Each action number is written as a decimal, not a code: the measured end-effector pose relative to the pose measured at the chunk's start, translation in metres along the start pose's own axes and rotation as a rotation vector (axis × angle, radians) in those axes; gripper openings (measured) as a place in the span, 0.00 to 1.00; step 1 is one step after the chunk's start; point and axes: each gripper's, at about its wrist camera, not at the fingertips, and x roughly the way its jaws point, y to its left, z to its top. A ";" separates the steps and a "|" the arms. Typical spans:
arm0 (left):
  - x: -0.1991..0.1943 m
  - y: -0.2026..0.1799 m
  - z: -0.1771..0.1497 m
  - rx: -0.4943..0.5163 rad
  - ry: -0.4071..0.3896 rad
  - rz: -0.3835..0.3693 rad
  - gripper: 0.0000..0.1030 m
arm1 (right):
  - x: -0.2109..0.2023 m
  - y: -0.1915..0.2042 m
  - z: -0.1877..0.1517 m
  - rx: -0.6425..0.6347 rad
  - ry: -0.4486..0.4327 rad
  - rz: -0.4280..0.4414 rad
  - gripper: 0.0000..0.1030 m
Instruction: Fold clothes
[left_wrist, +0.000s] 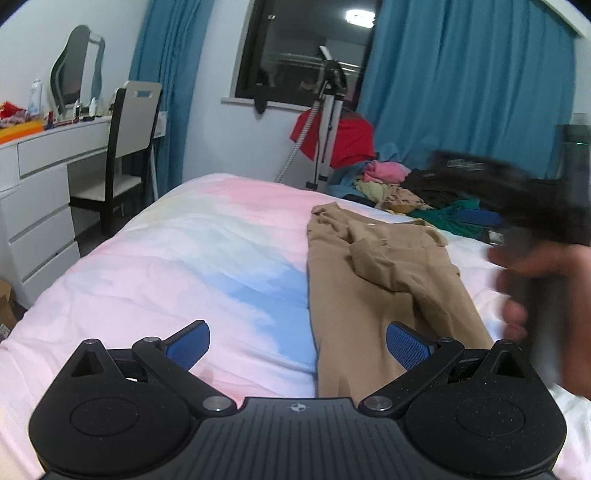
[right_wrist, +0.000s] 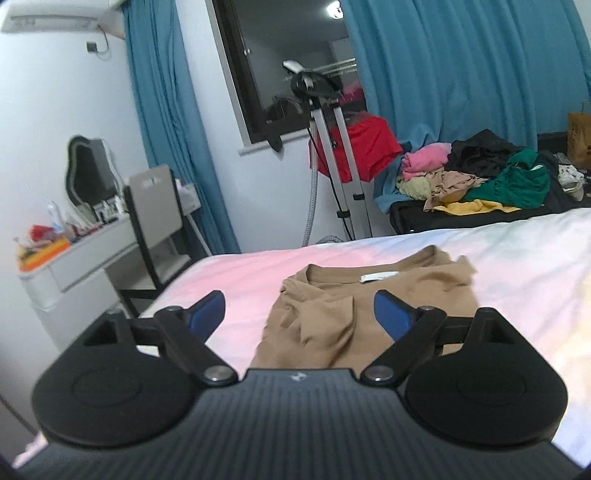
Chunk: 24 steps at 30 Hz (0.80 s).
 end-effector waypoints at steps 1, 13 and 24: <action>-0.004 -0.002 0.000 0.003 -0.003 -0.007 1.00 | -0.020 -0.001 -0.001 0.010 -0.005 0.001 0.86; -0.066 -0.040 -0.032 0.047 0.117 -0.169 1.00 | -0.254 -0.041 -0.068 0.187 -0.043 -0.032 0.86; -0.069 -0.136 -0.095 0.146 0.383 -0.434 0.90 | -0.315 -0.090 -0.074 0.305 -0.163 -0.119 0.86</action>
